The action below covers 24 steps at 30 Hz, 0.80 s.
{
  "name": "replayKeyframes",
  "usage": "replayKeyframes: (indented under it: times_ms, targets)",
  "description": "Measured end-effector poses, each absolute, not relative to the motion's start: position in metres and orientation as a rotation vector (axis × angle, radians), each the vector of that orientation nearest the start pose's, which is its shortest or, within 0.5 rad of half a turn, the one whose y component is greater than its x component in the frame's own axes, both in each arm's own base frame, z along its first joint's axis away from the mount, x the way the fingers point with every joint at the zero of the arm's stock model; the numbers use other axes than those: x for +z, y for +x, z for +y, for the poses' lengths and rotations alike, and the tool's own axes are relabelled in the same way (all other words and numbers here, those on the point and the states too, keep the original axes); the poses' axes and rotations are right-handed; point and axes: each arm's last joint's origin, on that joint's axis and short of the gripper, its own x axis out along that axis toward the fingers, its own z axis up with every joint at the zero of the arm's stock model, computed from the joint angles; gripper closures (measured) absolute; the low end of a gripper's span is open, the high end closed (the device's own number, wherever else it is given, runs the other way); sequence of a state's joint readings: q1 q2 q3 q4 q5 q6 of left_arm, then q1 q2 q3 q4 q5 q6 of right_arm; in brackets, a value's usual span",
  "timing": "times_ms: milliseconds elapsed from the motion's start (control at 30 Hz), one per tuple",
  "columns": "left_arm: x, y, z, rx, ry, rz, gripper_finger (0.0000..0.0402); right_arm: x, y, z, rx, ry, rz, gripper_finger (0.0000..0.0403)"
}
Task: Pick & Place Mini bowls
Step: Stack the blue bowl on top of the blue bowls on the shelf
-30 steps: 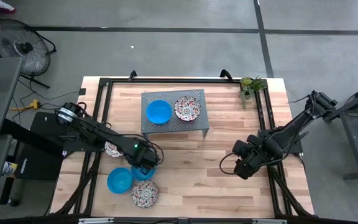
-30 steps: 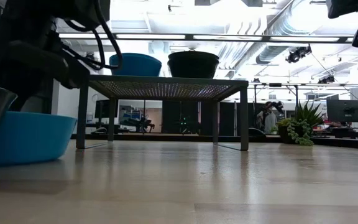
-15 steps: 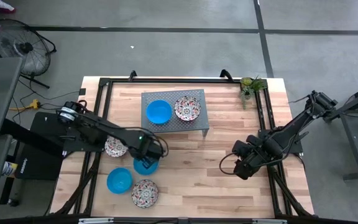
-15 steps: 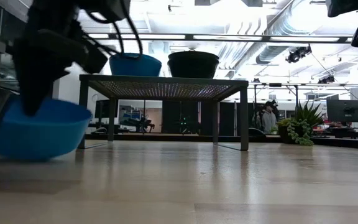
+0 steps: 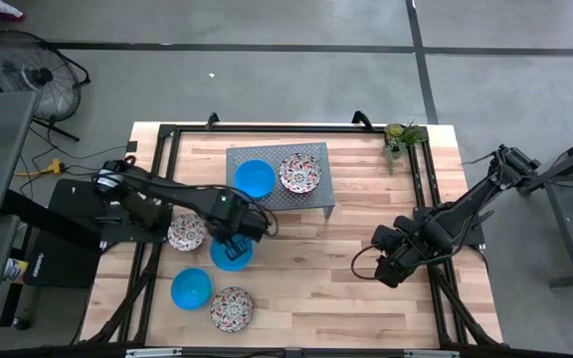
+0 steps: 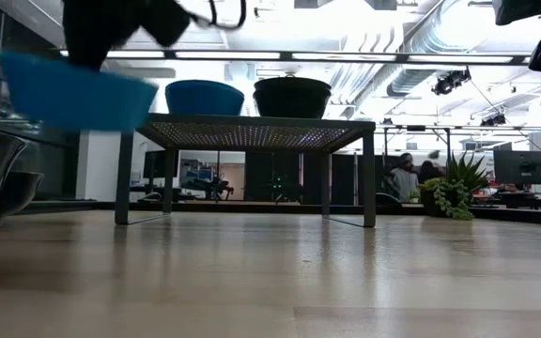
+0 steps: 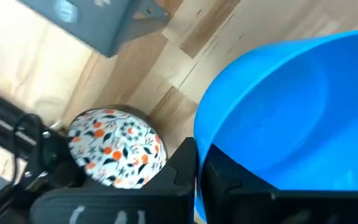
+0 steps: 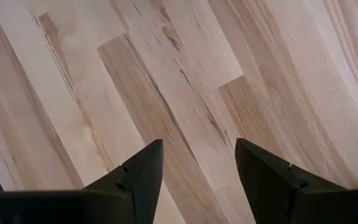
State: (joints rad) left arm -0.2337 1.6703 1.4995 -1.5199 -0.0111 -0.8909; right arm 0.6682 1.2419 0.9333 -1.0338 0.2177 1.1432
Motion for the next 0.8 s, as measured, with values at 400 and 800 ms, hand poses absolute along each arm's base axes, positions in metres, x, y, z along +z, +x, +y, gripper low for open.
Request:
replayKeyframes:
  times_ms: [400,800]
  targets:
    - [0.371,0.286,-0.048,0.557,-0.428,1.275,0.0402,0.243,0.168,0.124,-0.333,0.402,1.217,0.0215]
    - [0.396,0.288,0.012,0.551,-0.406,1.206,0.0401,0.243,0.168,0.125,-0.334,0.413,1.207,0.0215]
